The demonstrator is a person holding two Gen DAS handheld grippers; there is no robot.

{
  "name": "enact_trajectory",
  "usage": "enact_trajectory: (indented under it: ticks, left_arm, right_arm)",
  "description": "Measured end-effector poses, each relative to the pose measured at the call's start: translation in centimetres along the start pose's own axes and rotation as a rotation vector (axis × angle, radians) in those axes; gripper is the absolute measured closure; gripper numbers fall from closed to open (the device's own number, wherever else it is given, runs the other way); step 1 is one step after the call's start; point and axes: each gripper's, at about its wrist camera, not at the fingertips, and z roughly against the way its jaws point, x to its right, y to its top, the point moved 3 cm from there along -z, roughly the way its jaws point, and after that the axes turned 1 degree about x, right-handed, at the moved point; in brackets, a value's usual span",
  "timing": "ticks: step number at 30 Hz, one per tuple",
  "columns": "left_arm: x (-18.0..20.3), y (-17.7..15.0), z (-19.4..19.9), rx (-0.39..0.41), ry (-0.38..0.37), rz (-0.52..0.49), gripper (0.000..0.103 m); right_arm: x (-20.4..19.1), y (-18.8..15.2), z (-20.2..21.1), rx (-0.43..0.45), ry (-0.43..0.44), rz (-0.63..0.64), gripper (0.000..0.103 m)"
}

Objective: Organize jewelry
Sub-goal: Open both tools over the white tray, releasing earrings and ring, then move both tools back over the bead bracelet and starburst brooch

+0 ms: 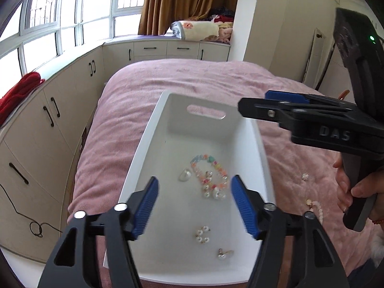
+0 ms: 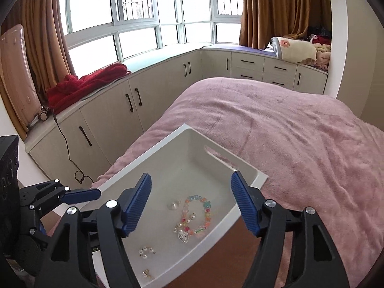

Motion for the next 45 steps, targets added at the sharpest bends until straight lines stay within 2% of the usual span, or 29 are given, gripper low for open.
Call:
enact_trajectory:
  ticks: [4,6,7,12,19,24,27,28,30,32,35,39,42,45]
  left_arm:
    - [2.9,1.3,2.1,0.068,-0.009,-0.077,0.018]
    - [5.0,1.9,3.3,0.107,-0.025,-0.123,0.01]
    - [6.0,2.2,3.9,0.126,-0.038,-0.139,0.01]
    - [11.0,2.8,5.8,0.179,-0.127,-0.202,0.008]
    - [17.2,2.4,6.0,0.176,-0.239,-0.26,0.007]
    - [21.0,0.3,4.3,0.147,-0.303,-0.324,0.005]
    - [23.7,-2.5,2.6,0.125,-0.33,-0.396,0.005]
    - [24.5,-3.7,1.8,0.115,-0.336,-0.423,0.005]
    - [25.6,-5.4,0.4,0.086,-0.342,-0.451,0.005]
    - [26.4,-7.1,-1.6,0.041,-0.36,-0.453,0.005]
    - [27.0,-8.9,-4.0,-0.005,-0.376,-0.446,0.005]
    - [26.9,-10.4,-6.8,-0.038,-0.372,-0.433,0.006]
    - [26.4,-11.0,-9.1,-0.072,-0.395,-0.364,0.008]
    - [26.3,-11.6,-11.2,-0.09,-0.371,-0.356,0.025]
  right_arm:
    - [2.4,-0.4,4.8,0.065,-0.033,-0.03,0.014]
    - [3.8,-0.9,7.0,0.086,-0.062,-0.047,0.011]
    - [4.7,-1.3,7.9,0.093,-0.074,-0.058,0.005]
    - [8.9,-3.3,11.4,0.107,-0.157,-0.093,0.005]
    - [13.3,-7.0,13.0,0.087,-0.233,-0.094,0.005]
    - [15.7,-10.2,12.4,0.054,-0.256,-0.077,0.005]
    - [16.8,-12.5,11.3,0.027,-0.249,-0.062,0.005]
    - [17.0,-13.1,11.0,0.022,-0.246,-0.054,0.006]
    - [17.3,-14.6,10.0,0.003,-0.234,-0.033,0.014]
    - [17.8,-16.1,8.9,-0.025,-0.206,-0.024,0.026]
    - [18.6,-18.2,6.8,-0.082,-0.165,-0.033,0.04]
    - [19.2,-20.2,4.3,-0.126,-0.117,-0.047,0.044]
    - [19.1,-20.8,3.1,-0.124,-0.104,-0.042,0.047]
    - [19.1,-21.0,1.8,-0.121,-0.106,-0.038,0.048]
